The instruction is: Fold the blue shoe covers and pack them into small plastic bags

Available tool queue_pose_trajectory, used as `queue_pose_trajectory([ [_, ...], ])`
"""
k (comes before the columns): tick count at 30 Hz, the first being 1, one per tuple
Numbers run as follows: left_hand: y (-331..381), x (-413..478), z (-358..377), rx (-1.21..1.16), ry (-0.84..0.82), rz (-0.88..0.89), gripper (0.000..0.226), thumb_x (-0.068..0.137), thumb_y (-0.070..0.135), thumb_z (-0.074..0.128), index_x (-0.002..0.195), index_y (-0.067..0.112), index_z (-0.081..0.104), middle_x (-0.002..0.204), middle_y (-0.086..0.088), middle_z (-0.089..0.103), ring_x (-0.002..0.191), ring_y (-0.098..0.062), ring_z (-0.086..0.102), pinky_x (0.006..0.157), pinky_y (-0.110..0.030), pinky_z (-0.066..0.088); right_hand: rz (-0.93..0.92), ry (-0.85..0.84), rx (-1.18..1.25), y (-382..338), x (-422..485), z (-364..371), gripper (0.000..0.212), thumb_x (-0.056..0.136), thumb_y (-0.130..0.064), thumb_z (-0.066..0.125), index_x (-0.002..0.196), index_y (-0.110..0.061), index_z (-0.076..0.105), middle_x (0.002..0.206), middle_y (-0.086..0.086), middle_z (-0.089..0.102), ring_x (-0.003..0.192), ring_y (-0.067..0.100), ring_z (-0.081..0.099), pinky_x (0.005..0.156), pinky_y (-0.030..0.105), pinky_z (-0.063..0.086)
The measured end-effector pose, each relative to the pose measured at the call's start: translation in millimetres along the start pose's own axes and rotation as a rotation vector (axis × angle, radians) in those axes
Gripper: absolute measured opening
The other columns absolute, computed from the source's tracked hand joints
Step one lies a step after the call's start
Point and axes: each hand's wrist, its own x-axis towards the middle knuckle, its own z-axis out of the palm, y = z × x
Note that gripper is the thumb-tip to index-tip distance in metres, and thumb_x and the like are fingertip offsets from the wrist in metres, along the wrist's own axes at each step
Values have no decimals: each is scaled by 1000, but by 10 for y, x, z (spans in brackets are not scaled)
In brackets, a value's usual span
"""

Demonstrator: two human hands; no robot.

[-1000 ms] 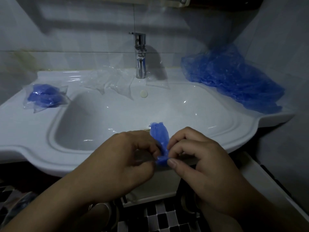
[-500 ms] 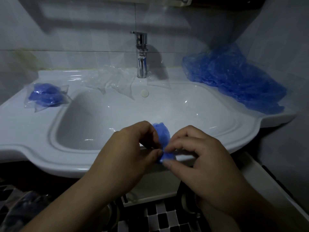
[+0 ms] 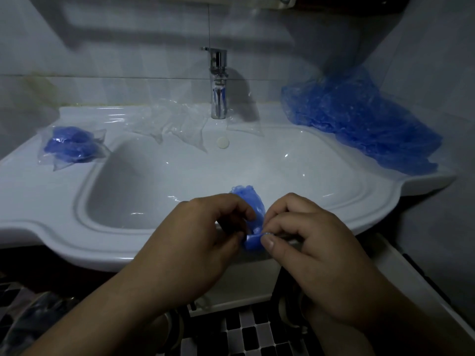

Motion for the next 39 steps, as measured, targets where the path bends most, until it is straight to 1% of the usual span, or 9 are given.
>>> queue_pose_trajectory([
  [5,16,13,-1,18,6,-19,24,79,18,67,92,38,65,82,16,69,75,-6,66,70,-29,54,58,159,-34,-3,24,55,18,77,-20,76,78,-31,62,90,-13,56,88,6,59,71,14,45],
  [11,20,25,5,4,12,-34,28,78,13,63,91,37,63,81,15,69,70,-9,65,68,-30,53,36,192,-62,8,42,111,15,79,-16,75,73,-27,68,86,-12,56,83,8,60,67,10,43],
  [13,29,26,4,-3,3,-19,24,79,13,63,88,35,65,80,14,69,70,-11,66,69,-33,53,37,163,-55,11,42,98,7,82,-26,71,75,-27,71,85,-12,56,82,6,60,66,9,43],
  [16,29,26,-7,8,-16,-3,19,71,26,56,83,32,69,79,15,68,72,-9,65,69,-33,53,10,35,-112,13,30,46,14,77,-43,70,83,-31,72,88,-15,57,87,3,59,70,13,45],
  [19,0,30,-30,70,20,27,25,67,29,53,80,35,72,88,16,63,84,-3,62,74,-21,48,-12,-26,-183,29,22,-1,17,74,-32,79,89,-32,72,92,-18,56,91,3,57,74,20,48],
  [23,21,23,-84,124,-17,96,33,69,34,45,83,32,75,93,17,62,89,-2,62,76,-11,44,-63,-36,-217,6,6,-60,9,80,-34,68,86,-30,72,91,-17,54,93,5,55,75,19,46],
  [29,40,-6,-72,51,-92,73,31,64,37,48,77,27,74,84,10,69,78,-9,67,70,-33,53,-82,-96,-172,-50,3,-88,23,86,-38,48,90,-29,69,86,-15,56,88,6,56,73,24,46],
  [33,53,2,-75,-9,-38,2,17,69,35,60,81,28,68,76,7,68,62,-11,62,61,-32,51,-29,-16,-95,-45,52,-42,23,86,-28,57,104,-33,70,82,-14,63,82,7,59,71,17,44],
  [39,25,43,-11,78,36,-60,23,85,41,61,70,26,68,62,7,65,53,-7,55,51,-21,41,75,60,46,-17,89,30,11,80,-23,73,78,-27,63,68,-4,59,62,10,55,55,15,43],
])
